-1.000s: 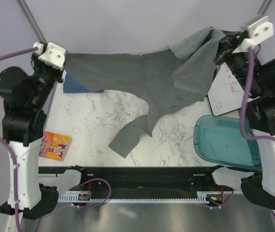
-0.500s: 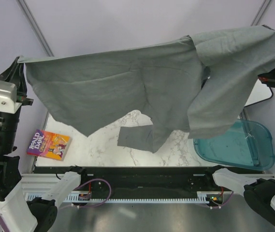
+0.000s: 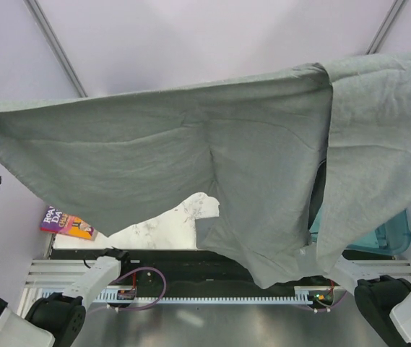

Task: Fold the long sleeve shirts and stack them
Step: Flatten the shirt out

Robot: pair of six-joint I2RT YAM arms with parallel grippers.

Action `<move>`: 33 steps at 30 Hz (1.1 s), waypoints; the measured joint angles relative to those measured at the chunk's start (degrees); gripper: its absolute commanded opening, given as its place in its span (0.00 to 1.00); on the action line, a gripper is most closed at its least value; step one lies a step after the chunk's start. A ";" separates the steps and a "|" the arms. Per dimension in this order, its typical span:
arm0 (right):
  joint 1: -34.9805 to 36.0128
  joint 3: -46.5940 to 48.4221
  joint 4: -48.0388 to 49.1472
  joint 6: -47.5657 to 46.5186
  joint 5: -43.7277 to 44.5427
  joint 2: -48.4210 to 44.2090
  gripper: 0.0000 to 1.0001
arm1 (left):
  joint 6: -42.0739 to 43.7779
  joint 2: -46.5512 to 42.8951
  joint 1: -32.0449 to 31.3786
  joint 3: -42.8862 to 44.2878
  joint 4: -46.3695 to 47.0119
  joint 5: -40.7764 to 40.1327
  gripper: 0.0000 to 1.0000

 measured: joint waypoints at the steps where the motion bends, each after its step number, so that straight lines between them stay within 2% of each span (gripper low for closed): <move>1: -0.42 0.00 1.07 0.13 -0.24 -0.26 0.00 | -0.39 -0.26 0.00 -0.04 0.26 0.46 0.02; 4: -1.09 -1.75 3.96 0.28 -0.96 -1.46 0.00 | -0.81 -1.53 0.00 -3.39 1.57 0.96 0.02; 6: -1.22 -7.06 6.32 0.17 -1.22 -3.32 0.00 | -0.79 -2.91 0.00 -7.96 2.58 0.87 0.02; 12: -1.27 -28.72 9.70 -3.02 -2.60 -5.73 0.00 | 0.66 -5.18 0.02 -34.27 9.38 -1.05 0.02; 19: -1.46 -54.97 6.10 -9.70 -5.09 -0.98 0.00 | 4.13 -0.33 0.07 -61.26 15.30 -0.63 0.02; 23: -0.63 -64.48 3.72 -14.56 -4.76 2.80 0.00 | 6.78 3.87 0.07 -74.55 20.31 0.90 0.02; 27: 2.05 -67.01 4.57 -18.88 -3.02 10.75 0.00 | 8.96 14.73 0.07 -79.28 26.32 0.90 0.02; 33: 3.89 -62.14 6.12 -20.92 1.53 30.14 0.00 | 10.34 35.80 0.11 -75.80 32.00 0.72 0.02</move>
